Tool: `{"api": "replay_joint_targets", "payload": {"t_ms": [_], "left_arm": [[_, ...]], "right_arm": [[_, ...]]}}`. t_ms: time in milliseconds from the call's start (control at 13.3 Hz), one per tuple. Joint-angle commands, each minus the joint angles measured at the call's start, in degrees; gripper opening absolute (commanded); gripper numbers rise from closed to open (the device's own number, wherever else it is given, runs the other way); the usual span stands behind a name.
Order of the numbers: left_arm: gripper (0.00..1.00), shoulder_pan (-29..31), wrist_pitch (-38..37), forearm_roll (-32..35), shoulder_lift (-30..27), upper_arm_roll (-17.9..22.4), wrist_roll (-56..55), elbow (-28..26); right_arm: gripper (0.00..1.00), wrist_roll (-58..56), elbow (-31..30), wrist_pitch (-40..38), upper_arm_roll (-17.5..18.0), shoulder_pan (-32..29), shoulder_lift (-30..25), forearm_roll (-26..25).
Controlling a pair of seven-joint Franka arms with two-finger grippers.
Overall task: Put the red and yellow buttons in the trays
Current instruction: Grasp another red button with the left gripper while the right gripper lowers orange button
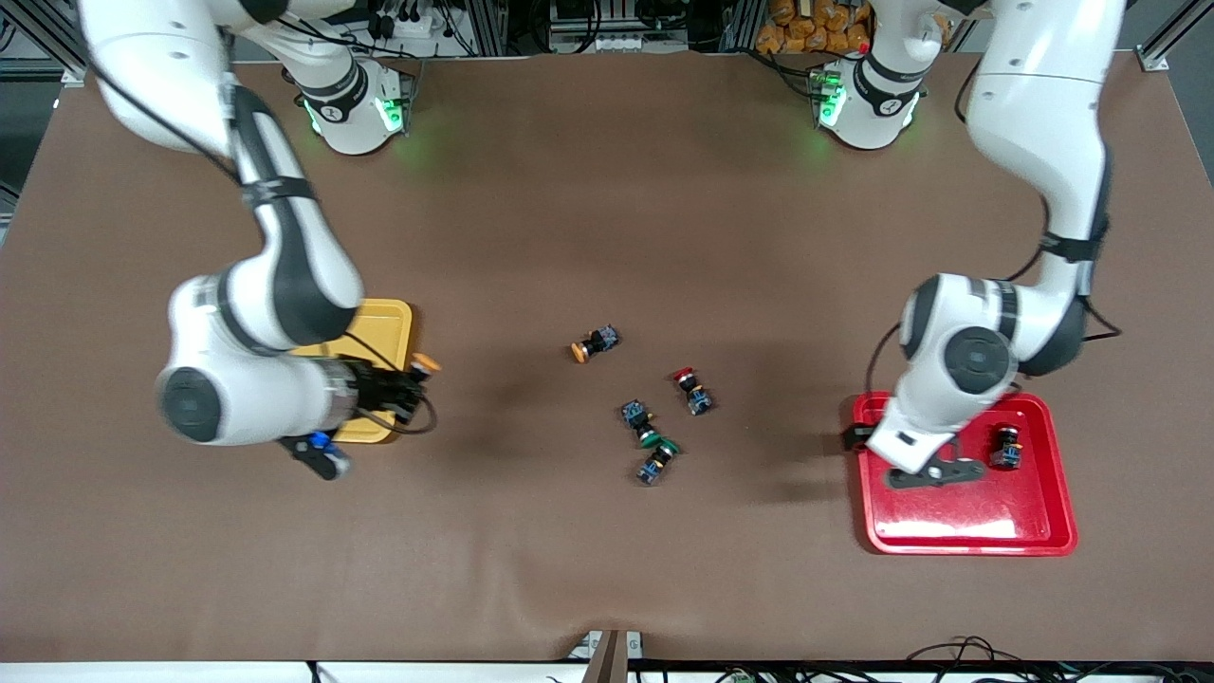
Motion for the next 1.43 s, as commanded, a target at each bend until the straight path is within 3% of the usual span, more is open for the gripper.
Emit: {"api": "replay_joint_targets", "payload": {"t_ms": [0, 150, 376, 602, 752, 903, 978, 1053, 1204, 1354], "left_arm": [[1.00, -2.8, -1.2, -0.1, -0.1, -2.0, -10.4, 0.6], [1.00, -4.5, -1.2, -1.5, 0.8, -4.3, -18.5, 2.2], [1.00, -9.0, -1.2, -6.1, 4.0, -5.1, -24.5, 5.4], [1.00, -11.1, -1.1, -9.4, 5.1, -5.1, -27.0, 5.6], [1.00, -13.0, -1.1, -9.9, 6.5, -5.1, -27.5, 5.6], [1.00, -13.7, -1.1, -9.9, 8.0, -5.1, -27.6, 5.6], [1.00, -14.0, -1.1, -9.9, 8.8, -5.1, -27.7, 5.6], [1.00, -14.3, -1.0, -9.8, 9.2, -5.1, -28.2, 5.7], [1.00, -14.4, -0.9, -9.6, 9.8, -5.0, -28.4, 5.7], [0.99, -14.4, -0.7, -9.8, 9.9, -5.1, -28.6, 5.8]], "right_arm": [[0.00, -16.5, -14.2, 3.6, 1.1, -8.5, -7.5, -4.3], [0.00, -25.4, -19.2, 7.5, 1.0, -13.4, -7.6, -5.2], [0.00, -33.3, -28.9, 21.0, 1.0, -16.5, -8.5, -8.7], [0.00, -40.1, -31.1, 24.1, 1.0, -19.5, -7.9, -8.7], [0.00, -40.6, -35.3, 30.5, 1.0, -19.7, -7.6, -8.7], [0.00, -40.6, -36.4, 32.2, 1.0, -20.0, -7.5, -8.7], [0.36, -40.6, -36.2, 32.2, 1.0, -20.2, -7.2, -8.8], [0.99, -39.9, -36.1, 32.2, 1.0, -20.6, -6.8, -8.7], [1.00, -39.6, -34.4, 28.3, 1.1, -20.1, -7.3, -8.7], [1.00, -38.4, -28.6, 19.2, 1.2, -20.1, -7.2, -8.5]]}}
